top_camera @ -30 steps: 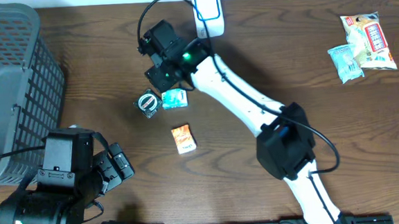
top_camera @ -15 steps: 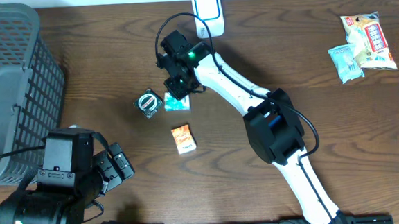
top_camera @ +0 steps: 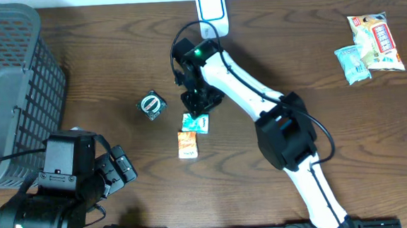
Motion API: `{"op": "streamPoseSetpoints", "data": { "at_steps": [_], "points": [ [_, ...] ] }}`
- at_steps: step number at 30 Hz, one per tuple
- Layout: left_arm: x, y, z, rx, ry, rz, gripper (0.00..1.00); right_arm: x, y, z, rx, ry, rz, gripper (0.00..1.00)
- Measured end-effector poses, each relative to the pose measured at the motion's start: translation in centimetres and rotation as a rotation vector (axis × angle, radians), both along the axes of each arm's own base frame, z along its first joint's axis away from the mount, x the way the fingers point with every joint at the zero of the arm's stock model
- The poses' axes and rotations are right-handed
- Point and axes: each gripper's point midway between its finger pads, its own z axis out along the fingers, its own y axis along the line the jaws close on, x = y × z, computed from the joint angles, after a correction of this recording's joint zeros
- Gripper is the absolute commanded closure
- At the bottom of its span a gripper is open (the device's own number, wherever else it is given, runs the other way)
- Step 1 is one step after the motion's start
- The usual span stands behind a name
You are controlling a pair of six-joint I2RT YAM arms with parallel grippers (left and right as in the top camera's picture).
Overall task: Scan the item barcode
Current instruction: 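Grasp the small teal tissue pack with the right gripper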
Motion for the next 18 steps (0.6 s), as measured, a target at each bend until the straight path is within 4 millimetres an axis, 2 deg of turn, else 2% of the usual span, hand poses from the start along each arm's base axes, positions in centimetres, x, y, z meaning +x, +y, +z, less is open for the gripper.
{"op": "streamPoseSetpoints", "data": {
  "at_steps": [1,4,7,10,18],
  "points": [
    [0.0,0.0,0.0,0.000,0.000,0.000,0.02,0.2,0.0,0.7,0.005,-0.020,-0.001,0.40],
    [0.0,0.0,0.0,0.000,0.000,0.000,0.02,0.8,0.1,2.8,0.034,-0.080,0.038,0.42],
    [0.0,0.0,0.0,0.000,0.000,0.000,0.02,0.8,0.2,3.8,0.056,-0.107,0.111,0.43],
    [0.0,0.0,0.0,0.000,0.000,0.001,0.02,0.5,0.3,3.5,0.068,-0.104,0.194,0.46],
    [0.0,0.0,0.0,0.000,0.000,0.000,0.02,-0.8,0.8,2.8,0.134,-0.058,0.352,0.46]
  ]
}}
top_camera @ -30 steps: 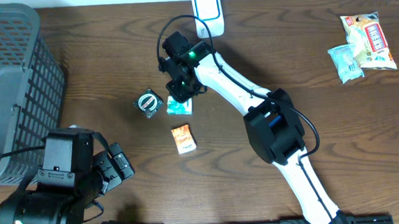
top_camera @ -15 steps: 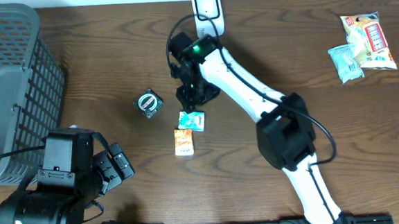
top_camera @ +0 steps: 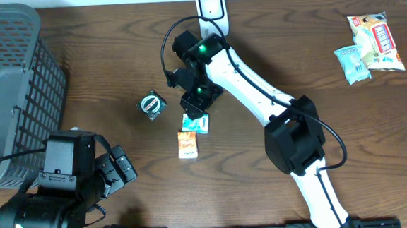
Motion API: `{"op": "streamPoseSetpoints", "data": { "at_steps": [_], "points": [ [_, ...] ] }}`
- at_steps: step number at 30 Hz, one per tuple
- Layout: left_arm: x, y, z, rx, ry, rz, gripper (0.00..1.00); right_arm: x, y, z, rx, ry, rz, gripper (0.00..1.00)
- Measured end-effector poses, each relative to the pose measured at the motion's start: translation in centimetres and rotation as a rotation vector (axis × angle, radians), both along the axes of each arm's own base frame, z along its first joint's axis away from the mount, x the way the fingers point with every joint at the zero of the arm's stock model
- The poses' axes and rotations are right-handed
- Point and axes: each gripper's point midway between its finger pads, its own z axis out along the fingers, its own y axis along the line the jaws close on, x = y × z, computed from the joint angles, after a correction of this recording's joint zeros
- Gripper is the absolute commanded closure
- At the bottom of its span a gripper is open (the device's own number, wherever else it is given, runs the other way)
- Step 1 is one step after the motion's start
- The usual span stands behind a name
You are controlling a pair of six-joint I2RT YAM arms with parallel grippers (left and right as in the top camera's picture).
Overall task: Scan the item barcode
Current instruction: 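Grasp the small teal tissue pack with the right gripper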
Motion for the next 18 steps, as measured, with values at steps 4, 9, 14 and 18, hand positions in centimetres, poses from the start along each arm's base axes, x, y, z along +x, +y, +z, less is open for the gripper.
{"op": "streamPoseSetpoints", "data": {
  "at_steps": [4,9,14,18],
  "points": [
    [0.0,0.0,0.0,0.000,0.000,0.000,0.03,-0.4,0.4,-0.7,0.029,0.013,0.039,0.46],
    [0.0,0.0,0.0,0.000,0.000,0.000,0.02,-0.4,0.4,-2.4,0.046,0.011,0.056,0.46],
    [0.0,0.0,0.0,0.000,0.000,0.000,0.03,-0.1,-0.2,-4.8,0.055,0.013,0.045,0.48],
    [0.0,0.0,0.0,0.000,0.000,0.000,0.02,-0.3,-0.7,-6.2,0.077,0.040,0.033,0.80]
  ]
}}
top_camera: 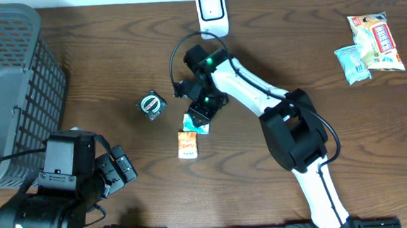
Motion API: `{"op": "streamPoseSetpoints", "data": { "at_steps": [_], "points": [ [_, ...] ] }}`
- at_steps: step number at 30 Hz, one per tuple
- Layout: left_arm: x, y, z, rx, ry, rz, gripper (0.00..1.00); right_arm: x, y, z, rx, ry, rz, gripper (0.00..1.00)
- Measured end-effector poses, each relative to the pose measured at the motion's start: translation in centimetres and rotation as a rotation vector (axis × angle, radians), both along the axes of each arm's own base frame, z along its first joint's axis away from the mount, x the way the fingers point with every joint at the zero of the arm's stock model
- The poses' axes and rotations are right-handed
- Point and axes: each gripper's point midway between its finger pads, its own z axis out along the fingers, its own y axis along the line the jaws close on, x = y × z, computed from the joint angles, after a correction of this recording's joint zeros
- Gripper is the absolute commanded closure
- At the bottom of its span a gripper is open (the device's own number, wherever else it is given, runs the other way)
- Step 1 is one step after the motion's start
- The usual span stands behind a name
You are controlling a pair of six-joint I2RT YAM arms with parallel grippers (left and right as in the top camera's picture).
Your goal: Scan the item barcode
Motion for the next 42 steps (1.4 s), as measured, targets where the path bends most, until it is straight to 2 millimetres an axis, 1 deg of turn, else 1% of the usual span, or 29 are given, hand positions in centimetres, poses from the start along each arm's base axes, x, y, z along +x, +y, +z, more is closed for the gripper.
{"op": "streamPoseSetpoints", "data": {
  "at_steps": [1,3,4,5,10,14,16,18,21,24,27,30,33,35,42],
  "points": [
    [0.0,0.0,0.0,0.000,0.000,0.000,0.02,-0.2,0.0,0.0,0.010,0.012,-0.005,0.82],
    [0.0,0.0,0.0,0.000,0.000,0.000,0.03,-0.4,0.2,0.1,0.023,0.029,-0.010,0.90],
    [0.0,0.0,0.0,0.000,0.000,0.000,0.02,-0.5,0.2,0.1,0.026,0.036,-0.014,0.96],
    [0.0,0.0,0.0,0.000,0.000,0.000,0.02,-0.6,0.2,0.2,0.028,0.043,-0.020,0.99],
    [0.0,0.0,0.0,0.000,0.000,0.000,0.02,-0.9,0.0,0.3,0.015,0.077,-0.069,0.99],
    [0.0,0.0,0.0,0.000,0.000,0.000,0.02,-1.5,-0.5,0.5,-0.003,0.136,-0.131,0.99],
    [0.0,0.0,0.0,0.000,0.000,0.000,0.03,-1.5,-0.8,0.7,0.013,0.167,-0.162,0.99],
    [0.0,0.0,0.0,0.000,0.000,0.000,0.03,-1.1,-1.0,1.3,0.062,0.203,-0.203,0.99],
    [0.0,0.0,0.0,0.000,0.000,0.000,0.03,0.1,-1.6,3.2,0.164,0.252,-0.271,0.99],
    [0.0,0.0,0.0,0.000,0.000,0.000,0.02,1.7,-2.6,6.4,0.326,0.304,-0.337,0.99],
    [0.0,0.0,0.0,0.000,0.000,0.000,0.02,2.9,-4.5,9.9,0.504,0.360,-0.376,0.99],
    [0.0,0.0,0.0,0.000,0.000,0.000,0.03,3.9,-6.7,12.3,0.646,0.394,-0.410,0.99],
    [0.0,0.0,0.0,0.000,0.000,0.000,0.02,4.8,-8.4,13.7,0.748,0.395,-0.432,0.99],
    [0.0,0.0,0.0,0.000,0.000,0.000,0.03,5.2,-9.1,14.4,0.801,0.390,-0.438,0.99],
    [0.0,0.0,0.0,0.000,0.000,0.000,0.02,6.6,-10.4,17.3,1.000,0.368,-0.450,0.99]
  ]
}}
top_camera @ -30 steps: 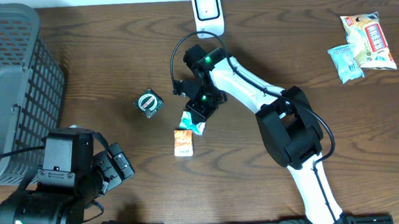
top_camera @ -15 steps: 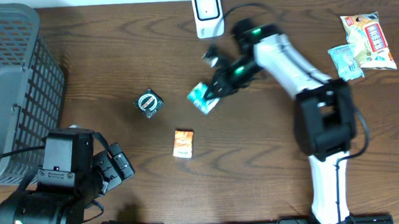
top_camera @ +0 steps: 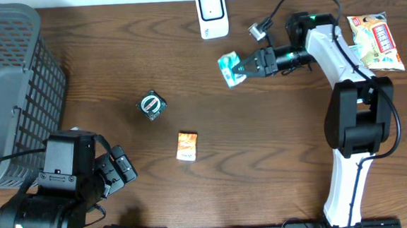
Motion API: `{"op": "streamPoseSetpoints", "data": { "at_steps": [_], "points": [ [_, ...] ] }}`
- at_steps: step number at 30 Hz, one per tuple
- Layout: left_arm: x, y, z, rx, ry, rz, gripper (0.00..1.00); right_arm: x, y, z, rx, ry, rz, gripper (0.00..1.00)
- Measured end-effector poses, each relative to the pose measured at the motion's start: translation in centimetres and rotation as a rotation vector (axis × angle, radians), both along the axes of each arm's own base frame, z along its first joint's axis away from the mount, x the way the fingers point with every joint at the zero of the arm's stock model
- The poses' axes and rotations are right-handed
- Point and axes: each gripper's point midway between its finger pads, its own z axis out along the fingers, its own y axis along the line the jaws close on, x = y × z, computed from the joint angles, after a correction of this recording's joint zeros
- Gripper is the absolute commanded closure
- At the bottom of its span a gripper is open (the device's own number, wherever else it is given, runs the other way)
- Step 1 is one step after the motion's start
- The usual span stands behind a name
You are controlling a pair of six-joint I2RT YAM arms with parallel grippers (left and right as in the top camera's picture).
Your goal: Scan the item barcode
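Observation:
The white barcode scanner (top_camera: 211, 14) stands at the table's back edge. My right gripper (top_camera: 245, 65) is shut on a small teal packet (top_camera: 228, 68), held just right of and in front of the scanner. The right arm reaches in from the right, its fingers pointing left. My left gripper (top_camera: 122, 170) rests at the front left, far from the packet; the overhead view does not show how its jaws stand.
A round black and green item (top_camera: 152, 104) and an orange packet (top_camera: 186, 145) lie mid-table. Two snack bags (top_camera: 377, 41) lie at the back right. A grey mesh basket (top_camera: 10, 83) fills the back left corner.
The right gripper was down on the teal packet beside the orange packet. Now it holds that packet up near the scanner, and the arm has swung to the right. The left arm has not moved.
The right gripper stood over the teal packet mid-table at the two oldest moments, then sat lower on it. Now the packet is off the table in the gripper, close to the scanner. The orange packet and round item stayed put.

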Motion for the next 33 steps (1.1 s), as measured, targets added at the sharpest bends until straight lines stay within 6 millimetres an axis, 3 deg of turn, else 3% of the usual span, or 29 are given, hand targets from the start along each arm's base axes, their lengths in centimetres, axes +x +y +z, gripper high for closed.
{"op": "streamPoseSetpoints", "data": {
  "at_steps": [9,33],
  "points": [
    [0.0,0.0,0.0,0.000,0.000,-0.001,0.02,0.7,-0.8,1.7,0.100,0.000,-0.041,0.99],
    [0.0,0.0,0.0,0.000,0.000,0.000,0.02,0.6,-0.6,2.0,0.114,0.031,-0.043,0.99]
  ]
}}
